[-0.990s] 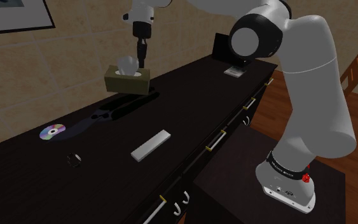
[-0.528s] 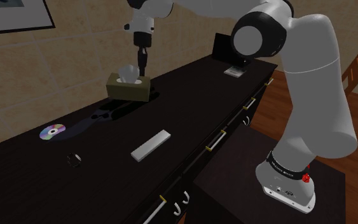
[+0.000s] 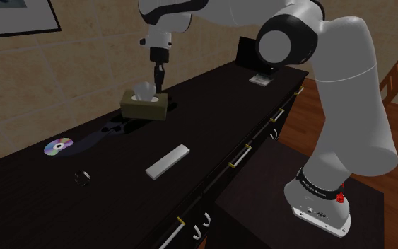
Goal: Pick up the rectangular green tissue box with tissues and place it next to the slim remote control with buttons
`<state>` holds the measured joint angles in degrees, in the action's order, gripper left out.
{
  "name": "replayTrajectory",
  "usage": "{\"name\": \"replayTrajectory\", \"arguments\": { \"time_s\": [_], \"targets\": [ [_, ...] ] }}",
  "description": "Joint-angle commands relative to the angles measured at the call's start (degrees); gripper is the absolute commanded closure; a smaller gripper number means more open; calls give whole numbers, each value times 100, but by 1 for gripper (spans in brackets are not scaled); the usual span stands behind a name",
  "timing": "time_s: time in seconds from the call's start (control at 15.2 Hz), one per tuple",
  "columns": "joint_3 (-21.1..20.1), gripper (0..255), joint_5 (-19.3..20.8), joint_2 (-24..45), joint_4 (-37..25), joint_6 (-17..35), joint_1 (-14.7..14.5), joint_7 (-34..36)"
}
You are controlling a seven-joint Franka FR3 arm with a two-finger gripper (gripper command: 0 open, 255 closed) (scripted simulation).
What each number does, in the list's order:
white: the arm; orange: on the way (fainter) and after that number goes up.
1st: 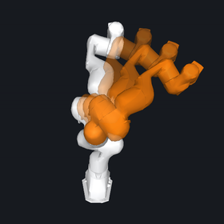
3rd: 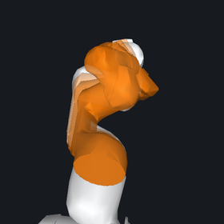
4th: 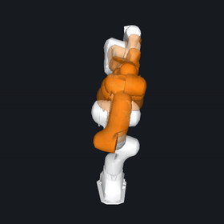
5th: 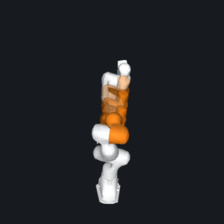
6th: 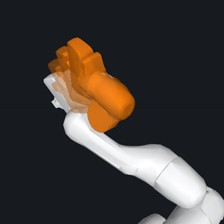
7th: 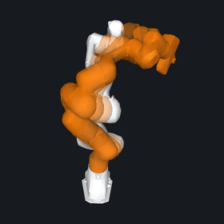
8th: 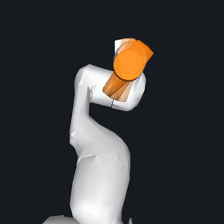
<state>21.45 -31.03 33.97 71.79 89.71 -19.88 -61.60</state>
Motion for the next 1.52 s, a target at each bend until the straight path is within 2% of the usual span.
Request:
{"name": "replayTrajectory", "arguments": {
  "time_s": [0.0,1.45],
  "targets": [
    [-5,255,-10,12,145,149,-30,-49],
    [-127,255,-264,548,994,1395,-92,-585]
  ]
}}
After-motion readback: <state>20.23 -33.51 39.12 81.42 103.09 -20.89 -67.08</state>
